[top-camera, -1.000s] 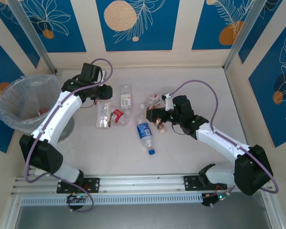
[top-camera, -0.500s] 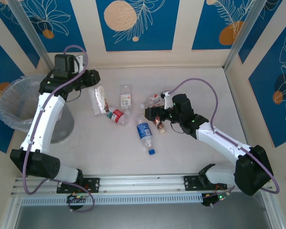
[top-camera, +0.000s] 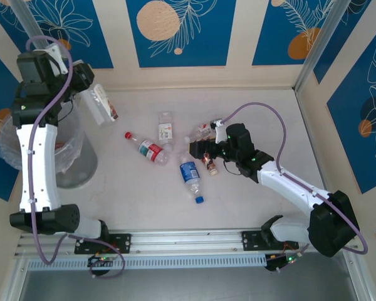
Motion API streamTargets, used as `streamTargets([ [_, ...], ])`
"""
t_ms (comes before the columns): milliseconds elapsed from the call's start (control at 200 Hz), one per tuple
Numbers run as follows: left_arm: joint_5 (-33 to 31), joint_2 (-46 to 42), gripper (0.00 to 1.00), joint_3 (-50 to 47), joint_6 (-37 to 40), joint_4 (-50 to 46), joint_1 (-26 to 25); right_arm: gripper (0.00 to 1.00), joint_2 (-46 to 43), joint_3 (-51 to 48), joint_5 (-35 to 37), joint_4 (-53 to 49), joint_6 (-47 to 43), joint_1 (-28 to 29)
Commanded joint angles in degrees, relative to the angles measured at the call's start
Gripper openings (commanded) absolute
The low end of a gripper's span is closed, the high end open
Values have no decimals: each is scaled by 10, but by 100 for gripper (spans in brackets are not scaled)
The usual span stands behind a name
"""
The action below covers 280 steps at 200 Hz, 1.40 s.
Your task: Put the plastic bottles in the bin
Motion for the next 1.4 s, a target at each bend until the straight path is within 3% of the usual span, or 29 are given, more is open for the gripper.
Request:
streamTargets([
  [0,-54,-5,35,36,23,-12,31,100,-8,12,-5,7,-15,4],
  [315,-99,-31,35,40,19,24,114,100,-10,8,3,6,-15,5],
  [540,-83,-39,36,18,-2,48,153,100,-10,5,7,4,-15,6],
  [650,-141,-58,35,-33,5,66,163,100,-10,5,10,5,-15,7],
  [755,-154,-78,36,-89,2,96,181,99,-9,5,13,3,-15,7],
  [1395,-197,-77,39,-224,8,132,189,100,-1,10,14,-3,-21,8],
])
